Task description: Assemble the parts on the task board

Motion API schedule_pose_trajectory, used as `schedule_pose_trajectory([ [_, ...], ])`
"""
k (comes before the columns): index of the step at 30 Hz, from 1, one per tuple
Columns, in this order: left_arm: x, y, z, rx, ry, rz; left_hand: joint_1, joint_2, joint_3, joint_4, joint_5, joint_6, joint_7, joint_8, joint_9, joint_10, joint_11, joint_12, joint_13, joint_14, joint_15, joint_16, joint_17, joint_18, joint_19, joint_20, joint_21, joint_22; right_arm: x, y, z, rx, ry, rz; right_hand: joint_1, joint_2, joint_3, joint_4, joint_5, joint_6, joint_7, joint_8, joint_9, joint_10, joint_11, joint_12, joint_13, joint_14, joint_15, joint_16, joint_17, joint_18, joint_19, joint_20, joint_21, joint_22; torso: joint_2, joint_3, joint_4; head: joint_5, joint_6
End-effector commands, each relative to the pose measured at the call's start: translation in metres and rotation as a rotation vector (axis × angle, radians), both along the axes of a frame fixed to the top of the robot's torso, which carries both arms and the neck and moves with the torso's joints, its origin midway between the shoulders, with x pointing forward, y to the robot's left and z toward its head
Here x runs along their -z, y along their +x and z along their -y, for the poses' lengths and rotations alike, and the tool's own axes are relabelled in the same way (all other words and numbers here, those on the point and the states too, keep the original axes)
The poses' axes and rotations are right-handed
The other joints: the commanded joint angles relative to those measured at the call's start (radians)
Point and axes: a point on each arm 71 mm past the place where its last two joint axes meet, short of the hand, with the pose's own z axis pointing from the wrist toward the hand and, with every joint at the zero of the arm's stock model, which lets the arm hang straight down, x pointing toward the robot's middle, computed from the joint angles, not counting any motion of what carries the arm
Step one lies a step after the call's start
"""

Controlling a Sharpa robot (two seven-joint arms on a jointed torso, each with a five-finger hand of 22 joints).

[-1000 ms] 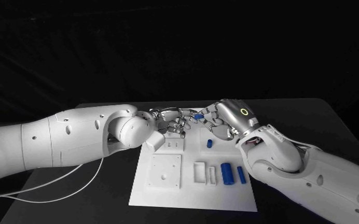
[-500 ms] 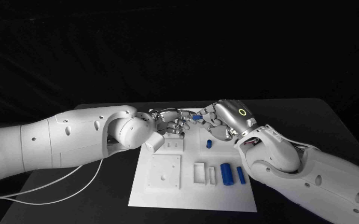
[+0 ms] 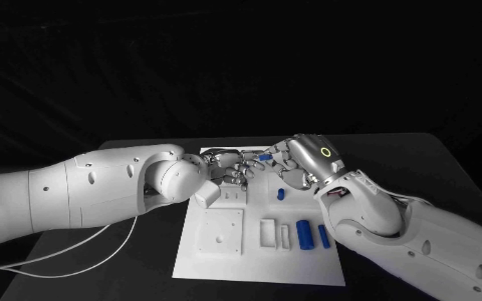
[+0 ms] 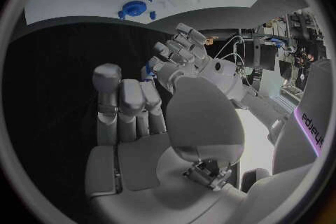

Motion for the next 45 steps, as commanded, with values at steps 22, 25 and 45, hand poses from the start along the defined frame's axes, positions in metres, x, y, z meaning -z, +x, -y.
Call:
schedule_pose_trajectory([
  [22, -0.011, -0.005, -0.004, -0.044, -0.142, 0.018, -0.005, 0.007, 0.012, -0.006, 0.0, 0.004, 0.0, -0.002, 0.013, 0.044, 0.001, 0.006, 0.005, 0.001, -0.001, 0.001, 0.002, -0.005, 0.012, -0.001, -0.008, 0.004, 0.018, -0.008, -0.006, 0.023, -0.025, 0.016, -0.004, -0.009, 0.013, 0.0, 0.005, 0.019, -0.007, 0.005, 0.002, 0.005, -0.002, 0.004, 0.003, 0.006, 0.003, 0.005, 0.001, -0.021, 0.051, 0.003, 0.014, 0.081, 0.0, 0.0006, -0.0016, -0.001, 0.013],
  [25, -0.011, -0.007, -0.005, -0.041, -0.15, 0.008, -0.006, 0.01, 0.014, -0.014, 0.024, 0.002, -0.001, -0.002, 0.012, 0.044, 0.001, 0.005, 0.004, 0.001, -0.001, 0.0, 0.001, -0.005, 0.012, -0.001, -0.009, 0.005, 0.019, -0.008, -0.006, 0.026, -0.016, 0.021, -0.004, -0.009, 0.015, 0.001, 0.005, 0.02, -0.007, 0.005, 0.002, 0.006, -0.002, 0.004, 0.004, 0.006, 0.002, 0.006, 0.001, -0.021, 0.051, 0.002, 0.016, 0.081, 0.0, 0.0009, -0.0022, -0.002, 0.015],
  [45, -0.008, -0.013, -0.004, -0.005, -0.145, -0.025, -0.017, 0.021, 0.022, -0.023, 0.041, 0.002, 0.0, -0.001, 0.003, 0.044, 0.002, 0.0, 0.003, 0.002, 0.0, -0.004, -0.001, -0.005, 0.013, 0.0, -0.013, 0.005, 0.019, -0.011, -0.005, 0.035, 0.029, 0.045, -0.003, -0.016, 0.026, 0.003, 0.005, 0.023, -0.008, 0.005, 0.002, 0.01, -0.003, 0.005, 0.007, 0.007, 0.003, 0.01, 0.002, -0.022, 0.052, 0.003, 0.03, 0.083, 0.002, 0.0003, 0.0016, -0.002, 0.013],
])
